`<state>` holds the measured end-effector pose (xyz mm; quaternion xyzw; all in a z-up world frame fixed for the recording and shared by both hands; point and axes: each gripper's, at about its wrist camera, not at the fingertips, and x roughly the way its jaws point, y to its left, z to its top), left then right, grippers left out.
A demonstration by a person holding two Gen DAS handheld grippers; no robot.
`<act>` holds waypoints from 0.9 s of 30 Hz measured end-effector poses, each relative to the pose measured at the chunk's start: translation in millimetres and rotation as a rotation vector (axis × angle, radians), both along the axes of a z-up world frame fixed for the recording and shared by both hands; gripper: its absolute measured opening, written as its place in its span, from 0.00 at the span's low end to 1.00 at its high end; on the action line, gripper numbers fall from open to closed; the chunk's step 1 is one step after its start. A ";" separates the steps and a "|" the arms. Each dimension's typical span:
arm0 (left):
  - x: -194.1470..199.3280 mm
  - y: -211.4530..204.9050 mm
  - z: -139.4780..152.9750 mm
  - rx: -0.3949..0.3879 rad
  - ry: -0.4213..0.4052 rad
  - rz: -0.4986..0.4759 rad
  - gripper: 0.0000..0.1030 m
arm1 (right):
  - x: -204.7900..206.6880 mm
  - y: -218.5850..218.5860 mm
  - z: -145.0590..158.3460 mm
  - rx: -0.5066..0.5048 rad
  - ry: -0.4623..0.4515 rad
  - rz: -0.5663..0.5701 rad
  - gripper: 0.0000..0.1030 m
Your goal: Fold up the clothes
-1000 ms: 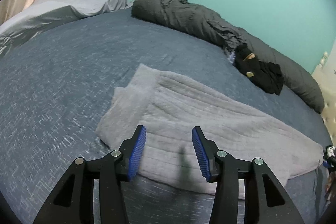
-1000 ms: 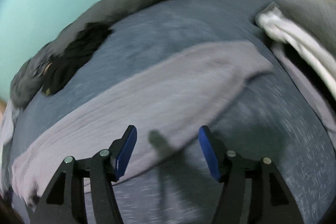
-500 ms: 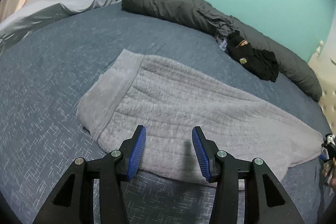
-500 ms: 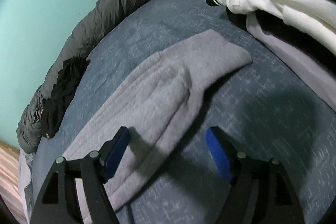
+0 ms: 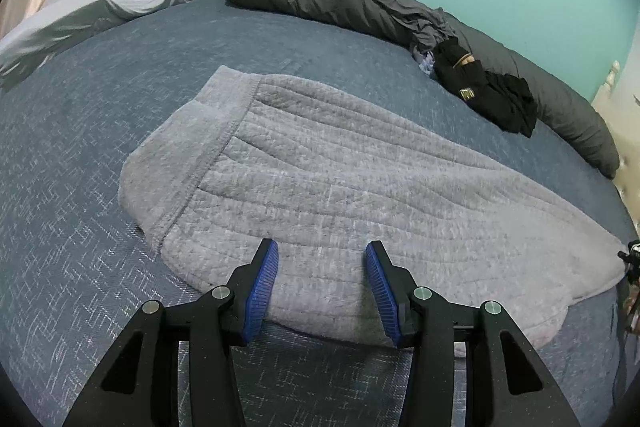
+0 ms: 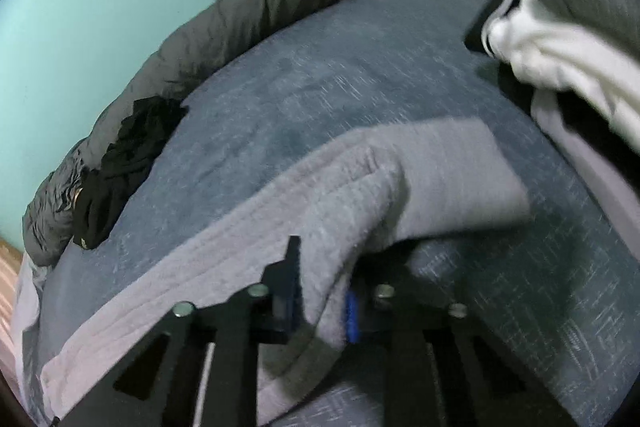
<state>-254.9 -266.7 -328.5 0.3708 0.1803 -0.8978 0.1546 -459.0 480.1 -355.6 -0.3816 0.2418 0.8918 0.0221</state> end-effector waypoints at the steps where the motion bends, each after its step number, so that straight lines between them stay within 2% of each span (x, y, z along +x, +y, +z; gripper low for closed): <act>1: 0.1 -0.3 0.1 0.001 0.000 0.000 0.48 | 2.0 -1.4 8.5 0.008 0.018 0.008 0.12; 6: 1.5 -0.3 2.5 0.001 0.005 -0.002 0.48 | 4.9 -8.5 63.7 0.058 0.077 0.043 0.10; 10: 4.6 0.8 4.4 0.004 0.011 -0.007 0.48 | 7.5 -9.3 129.3 0.106 0.135 0.058 0.10; 17: 13.5 2.4 12.6 0.018 0.031 -0.037 0.48 | 29.6 21.0 213.9 0.194 0.171 -0.015 0.10; 20: 16.4 5.8 15.4 0.026 0.032 -0.053 0.48 | 35.1 36.0 244.6 0.295 0.158 -0.024 0.10; 23: 18.8 13.4 17.1 0.029 0.032 -0.076 0.48 | 44.5 48.3 258.8 0.365 0.129 -0.044 0.10; 27: 23.3 19.3 20.4 0.027 0.037 -0.094 0.48 | 45.5 42.8 253.7 0.387 0.089 -0.038 0.10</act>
